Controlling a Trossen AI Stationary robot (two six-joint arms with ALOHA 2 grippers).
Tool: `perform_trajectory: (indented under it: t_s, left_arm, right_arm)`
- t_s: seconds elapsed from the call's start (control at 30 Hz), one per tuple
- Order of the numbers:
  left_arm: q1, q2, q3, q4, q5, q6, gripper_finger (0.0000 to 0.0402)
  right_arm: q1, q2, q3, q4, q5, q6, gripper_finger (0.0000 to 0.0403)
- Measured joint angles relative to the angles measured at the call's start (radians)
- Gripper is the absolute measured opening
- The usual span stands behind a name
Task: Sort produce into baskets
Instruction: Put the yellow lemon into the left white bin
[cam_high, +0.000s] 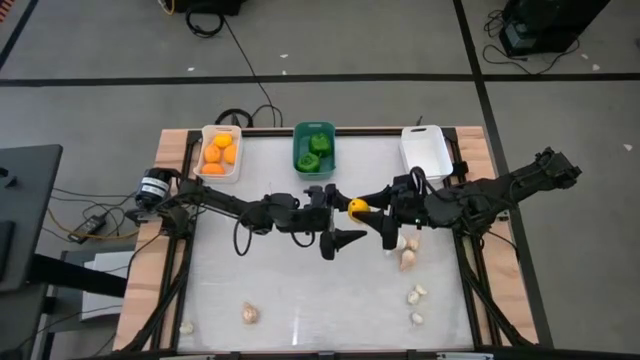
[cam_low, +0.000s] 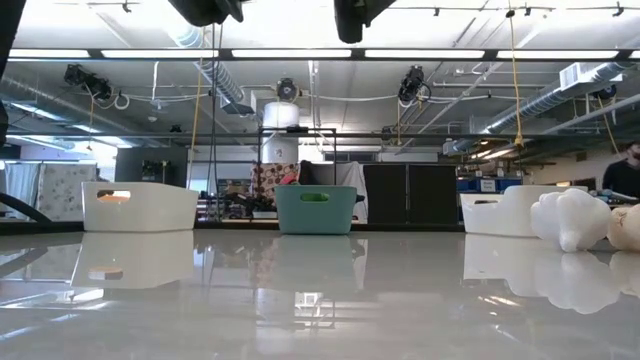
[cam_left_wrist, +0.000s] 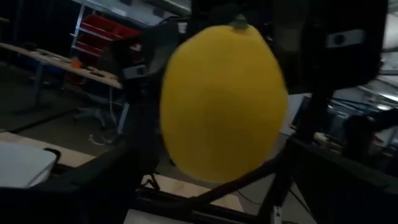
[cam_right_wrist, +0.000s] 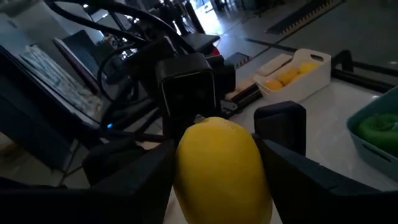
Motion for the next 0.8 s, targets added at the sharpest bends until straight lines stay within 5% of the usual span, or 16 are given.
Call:
perform_trajectory:
  t_s: [0.17, 0.53, 0.8]
  left_arm:
    - [0.002, 0.000, 0.000, 0.000, -0.009, -0.017, 0.0376]
    - [0.002, 0.000, 0.000, 0.001, -0.009, 0.010, 0.0265]
    - [0.015, 0.000, -0.001, 0.015, -0.009, 0.010, 0.0237]
  right_arm:
    - [-0.007, 0.000, 0.000, 0.000, 0.000, 0.013, 0.0242]
    - [-0.020, 0.000, 0.000, -0.001, 0.000, 0.018, 0.0242]
    - [-0.021, 0.000, 0.000, -0.001, 0.004, 0.019, 0.0242]
